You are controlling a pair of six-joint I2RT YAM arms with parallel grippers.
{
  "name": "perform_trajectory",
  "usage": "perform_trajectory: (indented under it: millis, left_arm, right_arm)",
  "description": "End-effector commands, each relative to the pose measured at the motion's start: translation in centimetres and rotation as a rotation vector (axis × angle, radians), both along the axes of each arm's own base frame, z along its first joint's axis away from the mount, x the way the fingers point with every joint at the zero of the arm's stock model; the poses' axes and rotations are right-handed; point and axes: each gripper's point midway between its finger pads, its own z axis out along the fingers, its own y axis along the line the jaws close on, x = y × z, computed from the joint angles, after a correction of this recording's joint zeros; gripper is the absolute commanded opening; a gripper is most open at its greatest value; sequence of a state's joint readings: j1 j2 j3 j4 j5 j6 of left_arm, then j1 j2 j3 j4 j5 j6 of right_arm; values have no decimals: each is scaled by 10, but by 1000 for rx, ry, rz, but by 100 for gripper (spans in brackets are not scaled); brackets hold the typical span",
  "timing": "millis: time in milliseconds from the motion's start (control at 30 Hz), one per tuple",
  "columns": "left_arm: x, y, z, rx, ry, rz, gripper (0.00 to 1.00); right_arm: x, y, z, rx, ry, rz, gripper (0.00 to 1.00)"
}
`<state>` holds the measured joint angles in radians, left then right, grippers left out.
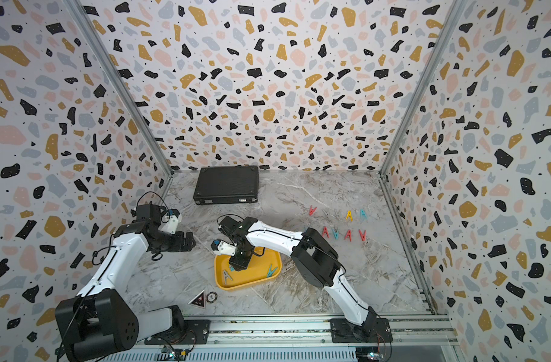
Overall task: Take the clothespins out of the storage box
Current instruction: Pick up the clothespin from the storage box.
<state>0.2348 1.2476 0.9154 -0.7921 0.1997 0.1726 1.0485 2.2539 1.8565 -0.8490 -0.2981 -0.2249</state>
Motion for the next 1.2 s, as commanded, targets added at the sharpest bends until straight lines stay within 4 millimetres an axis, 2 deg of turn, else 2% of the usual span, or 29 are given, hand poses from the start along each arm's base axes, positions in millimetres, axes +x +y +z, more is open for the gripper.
perform_trajectory:
  millis: [0,367,700,900,1033,1167]
  left_arm:
    - [5,2,11,6,-39,6,100]
    - [4,2,11,7,-40,5,100]
    - [4,3,12,11,-43,6,100]
    - [4,3,12,11,-44,7,100]
    - [4,4,12,13,-45,8,100]
    - [5,4,12,14,-44,9,100]
  right_arm:
    - [3,-2,0,-18,-18,14,37]
    - [3,-9,-13,-38,-27,18,38]
    - [0,-11,13,4,-44,18,40]
    - [-1,-13,-3,-21,-32,10,40]
    - [-3,-10,-7,-15,-20,7,37]
    - [-4,-12,-2,-12,-21,12,27]
